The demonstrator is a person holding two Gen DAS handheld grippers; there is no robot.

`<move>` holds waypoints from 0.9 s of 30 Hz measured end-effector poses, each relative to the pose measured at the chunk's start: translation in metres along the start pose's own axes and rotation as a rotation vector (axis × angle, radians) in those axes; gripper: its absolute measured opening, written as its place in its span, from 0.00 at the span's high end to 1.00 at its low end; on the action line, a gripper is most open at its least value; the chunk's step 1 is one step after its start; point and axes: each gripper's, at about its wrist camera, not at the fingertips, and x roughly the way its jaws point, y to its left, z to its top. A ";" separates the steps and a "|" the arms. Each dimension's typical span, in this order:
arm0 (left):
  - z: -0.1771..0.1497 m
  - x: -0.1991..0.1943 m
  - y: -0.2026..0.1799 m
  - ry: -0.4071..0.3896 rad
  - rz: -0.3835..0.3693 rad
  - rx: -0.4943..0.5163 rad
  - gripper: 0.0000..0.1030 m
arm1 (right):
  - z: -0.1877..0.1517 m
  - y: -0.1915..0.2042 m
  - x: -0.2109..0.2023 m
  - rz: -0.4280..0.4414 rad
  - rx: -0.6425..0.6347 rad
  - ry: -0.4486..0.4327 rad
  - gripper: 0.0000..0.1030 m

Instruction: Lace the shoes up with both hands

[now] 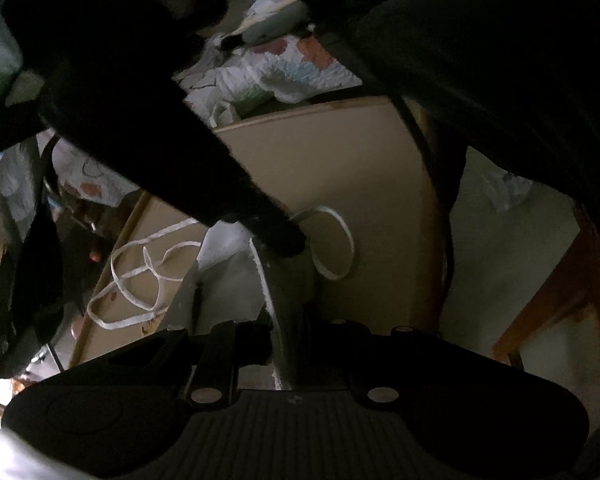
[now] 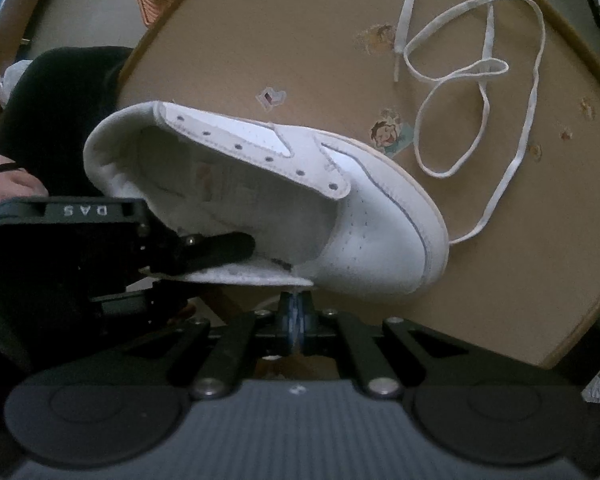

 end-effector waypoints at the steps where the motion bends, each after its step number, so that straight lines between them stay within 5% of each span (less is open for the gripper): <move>1: 0.000 0.000 0.000 -0.002 -0.001 0.003 0.86 | 0.002 0.000 0.000 -0.004 -0.004 -0.003 0.98; 19: 0.002 -0.005 -0.006 0.012 0.004 -0.015 0.86 | -0.022 0.006 0.005 -0.106 -0.115 -0.067 0.84; 27: 0.002 -0.007 -0.007 0.018 0.012 -0.013 0.84 | -0.022 0.006 0.008 -0.113 -0.141 -0.057 0.88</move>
